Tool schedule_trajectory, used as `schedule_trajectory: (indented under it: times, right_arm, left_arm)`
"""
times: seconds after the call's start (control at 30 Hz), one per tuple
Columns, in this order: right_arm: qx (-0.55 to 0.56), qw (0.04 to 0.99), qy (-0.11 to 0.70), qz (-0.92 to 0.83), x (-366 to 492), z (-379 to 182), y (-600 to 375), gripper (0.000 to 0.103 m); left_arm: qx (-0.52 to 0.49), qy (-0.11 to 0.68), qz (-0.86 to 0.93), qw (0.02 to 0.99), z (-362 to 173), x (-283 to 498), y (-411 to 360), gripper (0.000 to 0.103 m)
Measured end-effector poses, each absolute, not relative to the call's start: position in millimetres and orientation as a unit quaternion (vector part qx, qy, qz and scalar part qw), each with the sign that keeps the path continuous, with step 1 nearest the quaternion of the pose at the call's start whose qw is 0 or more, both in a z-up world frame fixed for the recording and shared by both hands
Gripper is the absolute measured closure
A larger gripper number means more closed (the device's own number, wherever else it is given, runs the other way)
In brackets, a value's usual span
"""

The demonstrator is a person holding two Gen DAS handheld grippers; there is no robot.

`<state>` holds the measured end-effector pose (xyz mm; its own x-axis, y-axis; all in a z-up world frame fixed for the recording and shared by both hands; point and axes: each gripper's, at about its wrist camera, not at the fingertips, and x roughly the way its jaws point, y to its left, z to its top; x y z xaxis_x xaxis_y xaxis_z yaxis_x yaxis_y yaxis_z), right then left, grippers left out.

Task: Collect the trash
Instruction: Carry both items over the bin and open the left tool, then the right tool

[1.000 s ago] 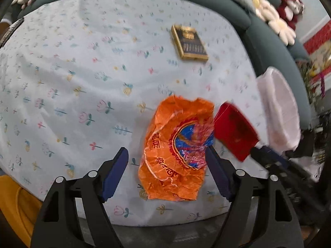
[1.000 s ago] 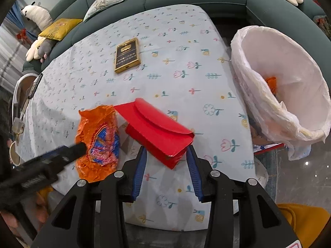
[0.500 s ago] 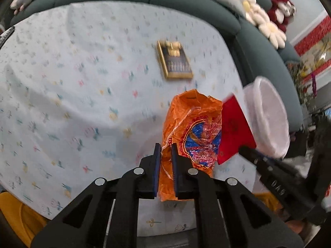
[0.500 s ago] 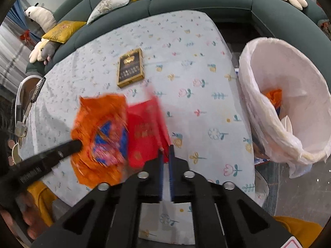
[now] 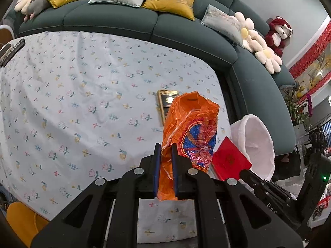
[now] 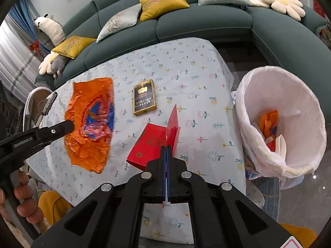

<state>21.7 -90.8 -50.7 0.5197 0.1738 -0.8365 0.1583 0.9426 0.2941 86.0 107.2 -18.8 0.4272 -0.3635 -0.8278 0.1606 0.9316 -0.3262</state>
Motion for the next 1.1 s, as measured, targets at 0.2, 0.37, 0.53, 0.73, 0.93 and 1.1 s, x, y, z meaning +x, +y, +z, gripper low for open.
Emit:
schedule_trajectory:
  times: [0.2,0.37,0.53,0.73,0.93,1.1]
  right_arm:
    - [0.171,0.858,0.484,-0.002,11,-46,-100,0.102]
    - [0.18,0.856,0.484,-0.012,-1,-48,-110,0.102]
    - [0.189,0.86,0.473,-0.035,-14,-46,-136,0.102]
    - [0.215,0.859,0.46,-0.073,-29,-46,-182,0.102]
    - [0.24,0.85,0.455,-0.115,-44,-61,-228,0.102]
    - [0.264,0.839,0.451,-0.153,-53,-76,-272,0.102]
  left_arm:
    - [-0.082,0.505,-0.185,0.839,-7,82,76,0.093]
    - [-0.063,0.494,-0.217,0.839,8,79,39,0.093]
    - [-0.037,0.494,-0.246,0.833,10,77,-5,0.093]
    - [-0.002,0.501,-0.284,0.817,1,79,-78,0.093]
    - [0.037,0.506,-0.317,0.801,-13,76,-148,0.093]
    - [0.057,0.52,-0.331,0.785,-33,76,-193,0.093]
